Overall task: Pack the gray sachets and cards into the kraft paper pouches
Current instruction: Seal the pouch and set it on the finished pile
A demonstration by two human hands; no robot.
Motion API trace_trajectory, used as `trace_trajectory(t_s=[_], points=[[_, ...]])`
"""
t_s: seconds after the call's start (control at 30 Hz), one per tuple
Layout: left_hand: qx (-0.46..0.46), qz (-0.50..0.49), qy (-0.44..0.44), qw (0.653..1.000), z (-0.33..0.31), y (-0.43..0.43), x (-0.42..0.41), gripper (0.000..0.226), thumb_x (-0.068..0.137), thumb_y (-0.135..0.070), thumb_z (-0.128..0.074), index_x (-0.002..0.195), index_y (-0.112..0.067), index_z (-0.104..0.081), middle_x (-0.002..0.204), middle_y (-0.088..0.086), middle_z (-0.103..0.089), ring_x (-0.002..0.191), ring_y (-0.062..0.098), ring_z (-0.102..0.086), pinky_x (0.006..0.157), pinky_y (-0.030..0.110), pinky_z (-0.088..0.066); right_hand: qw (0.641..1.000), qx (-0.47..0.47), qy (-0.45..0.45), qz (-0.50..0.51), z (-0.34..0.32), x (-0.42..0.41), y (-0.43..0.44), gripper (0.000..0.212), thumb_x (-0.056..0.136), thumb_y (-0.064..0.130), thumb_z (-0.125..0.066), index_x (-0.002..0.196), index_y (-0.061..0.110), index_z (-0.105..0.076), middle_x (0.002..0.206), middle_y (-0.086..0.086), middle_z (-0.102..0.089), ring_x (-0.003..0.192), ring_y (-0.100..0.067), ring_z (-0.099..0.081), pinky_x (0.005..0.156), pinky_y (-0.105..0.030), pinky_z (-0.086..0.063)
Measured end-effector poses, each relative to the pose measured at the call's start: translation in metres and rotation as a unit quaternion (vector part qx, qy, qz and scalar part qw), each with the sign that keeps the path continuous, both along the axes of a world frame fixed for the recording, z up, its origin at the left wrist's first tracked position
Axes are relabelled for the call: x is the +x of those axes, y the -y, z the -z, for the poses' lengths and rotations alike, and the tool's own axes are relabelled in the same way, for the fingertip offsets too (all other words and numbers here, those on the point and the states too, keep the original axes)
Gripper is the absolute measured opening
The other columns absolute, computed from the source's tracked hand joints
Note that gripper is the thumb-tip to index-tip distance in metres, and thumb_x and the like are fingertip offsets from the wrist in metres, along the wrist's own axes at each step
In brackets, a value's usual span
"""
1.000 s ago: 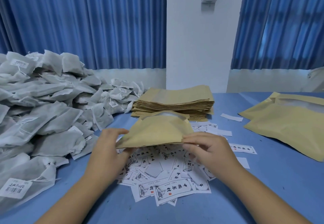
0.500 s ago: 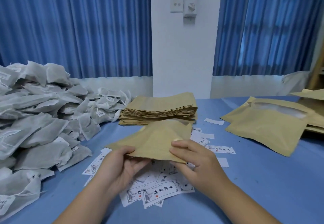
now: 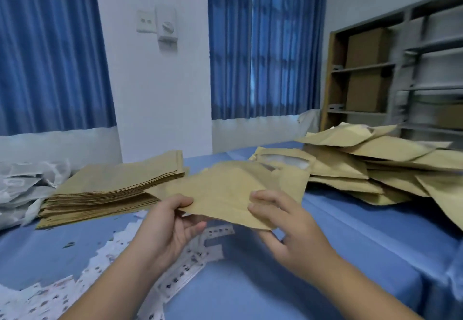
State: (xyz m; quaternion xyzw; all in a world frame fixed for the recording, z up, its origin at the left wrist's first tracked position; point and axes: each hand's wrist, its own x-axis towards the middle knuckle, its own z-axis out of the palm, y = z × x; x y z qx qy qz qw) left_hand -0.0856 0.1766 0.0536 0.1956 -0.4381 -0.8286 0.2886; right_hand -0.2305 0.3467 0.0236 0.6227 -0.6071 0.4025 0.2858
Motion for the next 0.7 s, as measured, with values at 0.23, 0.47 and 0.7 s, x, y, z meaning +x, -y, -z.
trace_trajectory(t_s=[0.23, 0.47, 0.7], points=[[-0.047, 0.082, -0.012, 0.995, -0.026, -0.025, -0.113, 0.013, 0.092, -0.006, -0.046, 0.081, -0.012, -0.047, 0.056, 0.005, -0.05, 0.03, 0.009, -0.04, 0.032, 0.012, -0.029, 0.99, 0.003, -0.07, 0.12, -0.031, -0.076, -0.05, 0.032, 0.068, -0.005, -0.075, 0.1, 0.002, -0.07, 0.119, -0.012, -0.061, 0.106, -0.022, -0.062, 0.085, -0.026, -0.051], [0.012, 0.17, -0.082, 0.982, -0.072, -0.059, -0.236, 0.011, 0.095, -0.002, -0.045, 0.085, -0.006, -0.047, 0.061, 0.013, -0.059, 0.04, 0.013, -0.058, 0.037, 0.018, -0.046, 0.97, -0.004, -0.094, 0.225, -0.065, -0.166, -0.09, 0.026, 0.075, -0.001, -0.069, 0.101, 0.002, -0.066, 0.122, -0.015, -0.058, 0.104, -0.026, -0.06, 0.088, -0.025, -0.048], [0.034, 0.256, -0.086, 0.962, -0.063, -0.116, -0.291, 0.035, 0.095, -0.007, -0.049, 0.13, -0.008, -0.044, 0.137, 0.017, -0.043, 0.099, 0.04, -0.067, 0.078, 0.044, -0.058, 0.885, 0.029, 0.184, 0.426, -0.057, -0.276, -0.118, 0.028, 0.091, 0.014, -0.062, 0.117, 0.006, -0.067, 0.129, -0.007, -0.058, 0.122, -0.022, -0.05, 0.103, -0.024, -0.03]])
